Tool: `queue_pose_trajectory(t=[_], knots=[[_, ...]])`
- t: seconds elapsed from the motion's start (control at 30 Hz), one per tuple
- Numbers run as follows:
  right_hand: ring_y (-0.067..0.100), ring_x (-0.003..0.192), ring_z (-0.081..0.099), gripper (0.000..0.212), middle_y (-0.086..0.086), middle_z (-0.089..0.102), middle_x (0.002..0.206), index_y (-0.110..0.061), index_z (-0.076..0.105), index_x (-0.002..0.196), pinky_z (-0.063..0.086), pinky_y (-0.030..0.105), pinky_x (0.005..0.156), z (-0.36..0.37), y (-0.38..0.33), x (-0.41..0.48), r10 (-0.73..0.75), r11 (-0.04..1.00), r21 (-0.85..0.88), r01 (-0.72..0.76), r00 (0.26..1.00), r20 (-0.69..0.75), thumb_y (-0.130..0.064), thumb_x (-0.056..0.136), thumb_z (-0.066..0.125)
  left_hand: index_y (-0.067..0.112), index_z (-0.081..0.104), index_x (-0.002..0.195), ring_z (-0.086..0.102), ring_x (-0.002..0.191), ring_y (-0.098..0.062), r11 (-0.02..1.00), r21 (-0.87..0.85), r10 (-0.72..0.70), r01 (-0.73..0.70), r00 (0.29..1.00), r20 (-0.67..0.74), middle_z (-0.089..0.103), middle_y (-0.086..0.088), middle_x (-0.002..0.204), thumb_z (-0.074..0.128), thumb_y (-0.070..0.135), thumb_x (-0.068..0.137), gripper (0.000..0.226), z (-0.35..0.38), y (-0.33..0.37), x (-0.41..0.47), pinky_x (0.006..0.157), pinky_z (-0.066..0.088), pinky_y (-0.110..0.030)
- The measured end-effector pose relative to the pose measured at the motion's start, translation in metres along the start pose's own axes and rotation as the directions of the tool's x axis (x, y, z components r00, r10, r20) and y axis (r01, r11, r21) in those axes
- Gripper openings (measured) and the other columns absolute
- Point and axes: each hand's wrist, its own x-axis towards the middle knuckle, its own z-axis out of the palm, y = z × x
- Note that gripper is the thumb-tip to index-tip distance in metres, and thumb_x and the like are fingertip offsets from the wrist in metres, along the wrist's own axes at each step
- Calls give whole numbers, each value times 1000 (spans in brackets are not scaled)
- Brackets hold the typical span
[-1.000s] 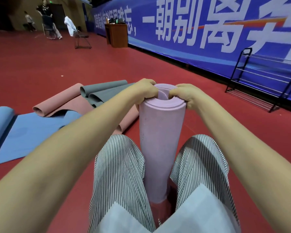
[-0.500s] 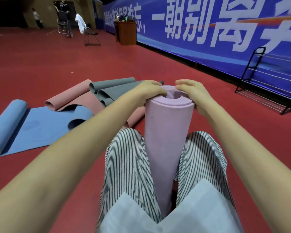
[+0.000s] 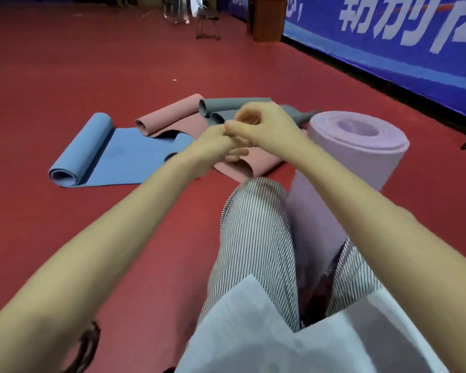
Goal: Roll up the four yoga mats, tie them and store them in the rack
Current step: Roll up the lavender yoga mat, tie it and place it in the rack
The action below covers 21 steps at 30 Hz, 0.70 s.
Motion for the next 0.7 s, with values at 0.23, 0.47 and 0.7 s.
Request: queue_pose_trajectory(t=[0.23, 0.47, 0.7], knots=[[7, 57, 47, 33, 5, 61, 76, -7, 67, 83, 40, 26, 62, 171, 3, -5, 51, 971, 181, -158, 873, 485, -36, 93, 56, 10, 64, 92, 50, 66, -8, 923, 24, -365, 385, 892, -267, 56, -1, 79, 57, 4, 89, 10, -87, -132, -81, 68, 42, -21], [11, 58, 51, 34, 8, 60, 88, -5, 61, 96, 38, 14, 46, 300, 4, -35, 101, 963, 73, -258, 601, 793, -37, 96, 49, 15, 54, 72, 50, 60, -13, 703, -156, -664, 694, 560, -496, 56, -4, 76, 54, 10, 91, 20, -144, -273, -172, 53, 36, -20], [12, 57, 48, 46, 10, 57, 89, 8, 59, 108, 37, 22, 49, 389, 9, -78, 134, 957, -11, -291, 404, 905, -35, 97, 49, 3, 61, 99, 60, 104, -31, 412, -228, -794, 882, 225, -565, 62, -17, 100, 43, 9, 97, 19, -140, -402, -248, 81, 46, -26]])
